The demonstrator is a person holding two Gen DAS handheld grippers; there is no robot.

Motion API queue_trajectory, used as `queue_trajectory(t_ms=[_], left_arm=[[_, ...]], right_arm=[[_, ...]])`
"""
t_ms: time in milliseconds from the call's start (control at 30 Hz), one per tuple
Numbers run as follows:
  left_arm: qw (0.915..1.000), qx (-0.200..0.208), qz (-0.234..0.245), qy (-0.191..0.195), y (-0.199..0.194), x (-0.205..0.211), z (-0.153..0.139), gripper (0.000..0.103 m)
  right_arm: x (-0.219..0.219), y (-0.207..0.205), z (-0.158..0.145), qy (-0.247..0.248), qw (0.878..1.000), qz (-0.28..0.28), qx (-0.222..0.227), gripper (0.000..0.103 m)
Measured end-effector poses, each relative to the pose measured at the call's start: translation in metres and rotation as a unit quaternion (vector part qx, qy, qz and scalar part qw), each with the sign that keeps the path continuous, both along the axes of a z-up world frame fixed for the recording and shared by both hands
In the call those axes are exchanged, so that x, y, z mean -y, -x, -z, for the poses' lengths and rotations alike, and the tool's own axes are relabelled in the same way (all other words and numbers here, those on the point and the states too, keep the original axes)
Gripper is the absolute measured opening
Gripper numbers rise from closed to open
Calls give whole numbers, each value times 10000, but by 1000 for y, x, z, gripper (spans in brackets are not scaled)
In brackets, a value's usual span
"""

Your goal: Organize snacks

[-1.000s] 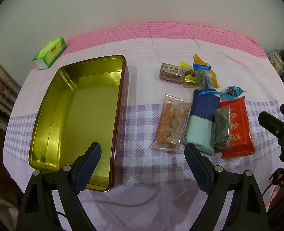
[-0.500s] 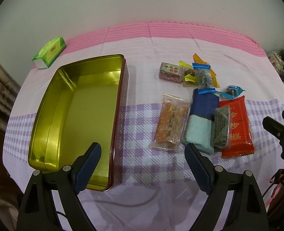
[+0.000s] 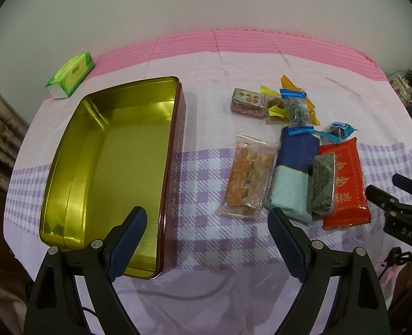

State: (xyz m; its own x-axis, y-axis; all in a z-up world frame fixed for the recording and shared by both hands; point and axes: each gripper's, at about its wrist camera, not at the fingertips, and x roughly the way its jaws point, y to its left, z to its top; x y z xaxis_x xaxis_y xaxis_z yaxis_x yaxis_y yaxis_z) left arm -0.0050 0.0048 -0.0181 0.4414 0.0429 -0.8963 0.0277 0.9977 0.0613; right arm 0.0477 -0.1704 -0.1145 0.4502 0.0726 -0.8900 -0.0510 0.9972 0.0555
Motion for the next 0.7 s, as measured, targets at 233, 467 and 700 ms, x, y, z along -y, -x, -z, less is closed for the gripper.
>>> queue_trajectory(t_ms=[233,467,700], left_arm=[[10000,-18,-4,-4,-3,-2,2,88],[10000,-9,-32,6,-6,-6,2,88],[9999,6,-115,-15,-8,-13,1,88]], right_arm=[[-12,-9,2,30,10000,-93,-17,75],[-17,-18,5,-43,9999,-82,-74,74],[-22,-21,8,-11,9999,-118,-116,72]])
